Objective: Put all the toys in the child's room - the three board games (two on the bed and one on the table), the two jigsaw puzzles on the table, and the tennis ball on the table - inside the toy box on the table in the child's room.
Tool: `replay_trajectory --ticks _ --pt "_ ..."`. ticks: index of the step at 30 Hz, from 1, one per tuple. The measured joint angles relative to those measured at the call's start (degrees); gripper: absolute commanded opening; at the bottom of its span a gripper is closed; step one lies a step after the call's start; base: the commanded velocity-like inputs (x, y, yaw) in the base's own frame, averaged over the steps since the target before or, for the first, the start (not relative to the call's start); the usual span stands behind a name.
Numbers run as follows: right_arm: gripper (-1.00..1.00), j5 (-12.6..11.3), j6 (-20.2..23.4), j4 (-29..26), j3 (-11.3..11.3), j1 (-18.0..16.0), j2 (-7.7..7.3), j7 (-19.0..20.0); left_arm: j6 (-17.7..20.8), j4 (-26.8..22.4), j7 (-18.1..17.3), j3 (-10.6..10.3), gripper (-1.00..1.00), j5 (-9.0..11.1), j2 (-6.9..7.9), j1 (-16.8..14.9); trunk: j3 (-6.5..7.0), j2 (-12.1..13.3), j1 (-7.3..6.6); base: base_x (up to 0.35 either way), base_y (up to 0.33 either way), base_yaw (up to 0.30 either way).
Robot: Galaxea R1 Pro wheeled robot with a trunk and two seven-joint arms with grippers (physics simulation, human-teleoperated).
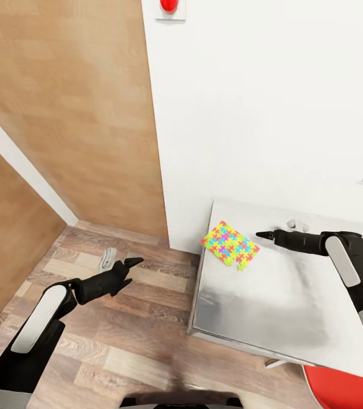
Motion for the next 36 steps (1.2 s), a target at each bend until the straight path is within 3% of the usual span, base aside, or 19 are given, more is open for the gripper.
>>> replay_trajectory --ticks 5,13,25,36 --pt "1.00 0.0 0.4 -0.3 0.0 0.9 -0.24 4.5 0.0 1.4 -1.6 0.0 1.00 -1.7 0.03 0.0 0.01 0.0 0.00 0.291 0.067 0.000" --pt "1.00 -0.2 1.5 -0.3 0.0 1.6 -0.25 7.1 -0.1 3.2 -2.6 -0.1 1.00 -2.6 0.03 0.0 0.01 0.0 0.00 0.293 0.055 0.000" --pt "1.00 -0.3 2.1 0.1 0.0 2.1 -0.28 8.2 -0.1 7.1 -3.0 -0.2 1.00 -3.2 -0.02 -0.5 0.02 0.0 0.02 0.098 0.014 0.000" --pt "1.00 -0.4 3.0 0.2 -0.4 2.6 -0.42 8.3 -0.1 8.6 -3.1 -0.3 1.00 -5.3 -0.39 -0.7 0.02 0.0 0.03 0.016 0.002 0.000"
